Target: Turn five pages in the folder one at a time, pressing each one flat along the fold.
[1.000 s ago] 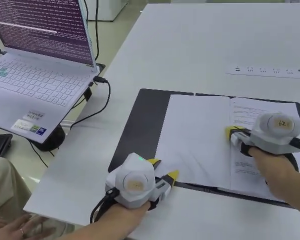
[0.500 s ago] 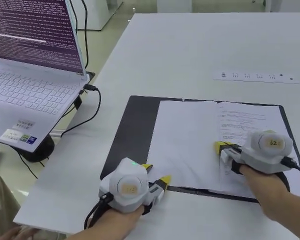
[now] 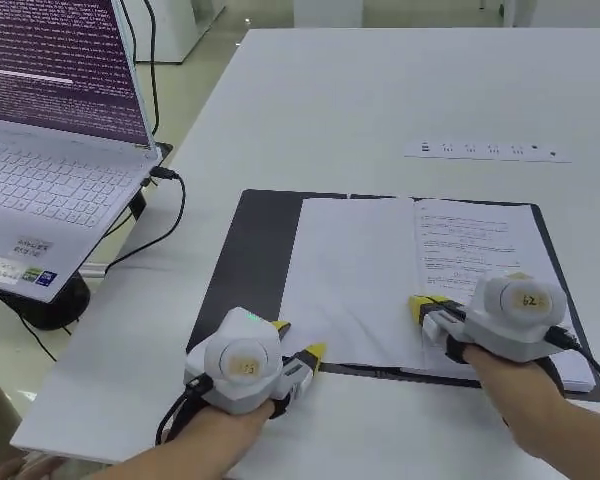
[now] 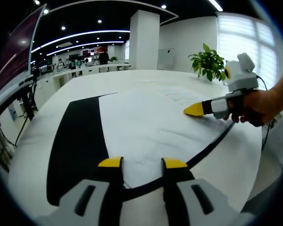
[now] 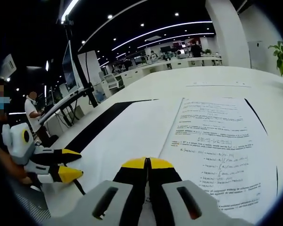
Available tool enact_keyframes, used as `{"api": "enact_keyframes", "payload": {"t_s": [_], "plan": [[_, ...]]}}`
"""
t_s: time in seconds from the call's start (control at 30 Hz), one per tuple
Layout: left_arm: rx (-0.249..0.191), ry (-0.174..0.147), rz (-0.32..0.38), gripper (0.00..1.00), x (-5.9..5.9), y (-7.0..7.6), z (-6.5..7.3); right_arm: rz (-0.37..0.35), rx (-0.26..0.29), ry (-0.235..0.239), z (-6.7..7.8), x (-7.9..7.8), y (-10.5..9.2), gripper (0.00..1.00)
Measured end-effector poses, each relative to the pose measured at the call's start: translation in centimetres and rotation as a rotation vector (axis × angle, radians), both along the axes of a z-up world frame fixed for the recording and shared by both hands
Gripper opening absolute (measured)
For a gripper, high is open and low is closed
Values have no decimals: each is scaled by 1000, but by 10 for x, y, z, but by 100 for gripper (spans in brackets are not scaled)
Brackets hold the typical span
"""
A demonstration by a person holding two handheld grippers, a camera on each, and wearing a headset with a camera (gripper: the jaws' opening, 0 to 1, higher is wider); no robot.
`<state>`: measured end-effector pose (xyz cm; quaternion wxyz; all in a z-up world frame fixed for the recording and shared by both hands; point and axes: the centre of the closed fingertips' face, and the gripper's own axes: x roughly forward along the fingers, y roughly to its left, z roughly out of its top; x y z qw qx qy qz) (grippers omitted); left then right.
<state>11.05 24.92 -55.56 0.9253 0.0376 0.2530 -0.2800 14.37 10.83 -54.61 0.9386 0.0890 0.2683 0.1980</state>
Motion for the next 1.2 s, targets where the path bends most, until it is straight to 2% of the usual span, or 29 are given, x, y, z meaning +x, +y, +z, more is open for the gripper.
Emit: {"api": "enact_keyframes", "payload": {"t_s": [0.33,0.87,1.2], "plan": [[-1,-1,2,30,0,1,0,21,-3,8,-2,-22,4,0],[-8,2,9,30,0,1,0,69,19,52,-4,-64,11,0],[-5,5,9,30,0,1,0,129,33,104,-4,-91,15,0]]}}
